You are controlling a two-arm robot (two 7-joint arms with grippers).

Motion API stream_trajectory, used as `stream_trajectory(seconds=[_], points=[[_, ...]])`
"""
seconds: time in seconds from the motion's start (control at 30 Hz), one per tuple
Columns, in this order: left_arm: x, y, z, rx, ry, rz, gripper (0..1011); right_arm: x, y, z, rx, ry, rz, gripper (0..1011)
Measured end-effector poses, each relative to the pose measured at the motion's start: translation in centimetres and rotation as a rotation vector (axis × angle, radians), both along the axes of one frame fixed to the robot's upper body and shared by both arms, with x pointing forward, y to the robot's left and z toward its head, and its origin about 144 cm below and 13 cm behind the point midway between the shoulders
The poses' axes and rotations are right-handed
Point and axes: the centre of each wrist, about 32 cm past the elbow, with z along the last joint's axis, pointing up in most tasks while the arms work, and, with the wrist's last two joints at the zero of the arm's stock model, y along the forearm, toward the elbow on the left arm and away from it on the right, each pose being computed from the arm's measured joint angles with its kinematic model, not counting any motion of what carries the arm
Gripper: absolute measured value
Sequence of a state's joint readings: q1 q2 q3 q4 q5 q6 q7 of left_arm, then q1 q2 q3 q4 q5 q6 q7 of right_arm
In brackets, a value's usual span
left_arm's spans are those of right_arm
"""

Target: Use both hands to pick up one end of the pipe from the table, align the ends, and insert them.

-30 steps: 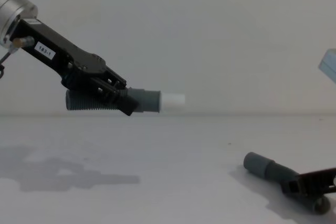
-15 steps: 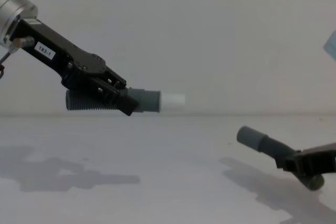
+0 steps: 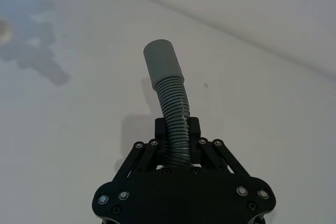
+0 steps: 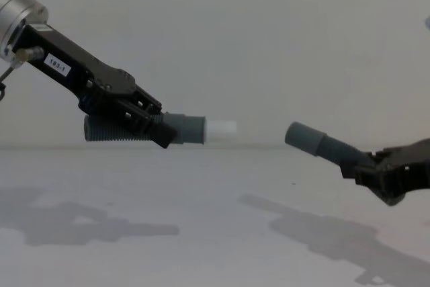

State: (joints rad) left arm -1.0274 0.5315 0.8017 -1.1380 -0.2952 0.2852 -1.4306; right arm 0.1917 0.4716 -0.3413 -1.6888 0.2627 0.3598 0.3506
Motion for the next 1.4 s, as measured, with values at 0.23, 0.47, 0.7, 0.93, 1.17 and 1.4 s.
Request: stream_trajectory(seconds=[0.23,0.47,0.7,0.93,1.17,1.4], points=[[0.0,0.0,0.0,0.0,0.0,0.0,335,1.0,-1.6,0.6,-0.022,-0.085,0.123,213],[0.0,0.0,0.0,0.0,0.0,0.0,335,1.9,-3.0,1.2,-0.049,-0.143,0.222,213],[0.0,0.0,0.0,0.0,0.0,0.0,335,3.2,-4.7,2.1,-0.088,-0.208,0.346,213],[0.0,0.0,0.0,0.0,0.0,0.0,335,4.5,-6.2,3.1,-0.128,-0.261,0.464,213],[0.0,0.0,0.0,0.0,0.0,0.0,335,5.9,-7.5,4.2,-0.174,-0.298,0.583,213],[0.0,0.0,0.0,0.0,0.0,0.0,335,6.8,-8.0,5.1,-0.221,-0.321,0.67,213]])
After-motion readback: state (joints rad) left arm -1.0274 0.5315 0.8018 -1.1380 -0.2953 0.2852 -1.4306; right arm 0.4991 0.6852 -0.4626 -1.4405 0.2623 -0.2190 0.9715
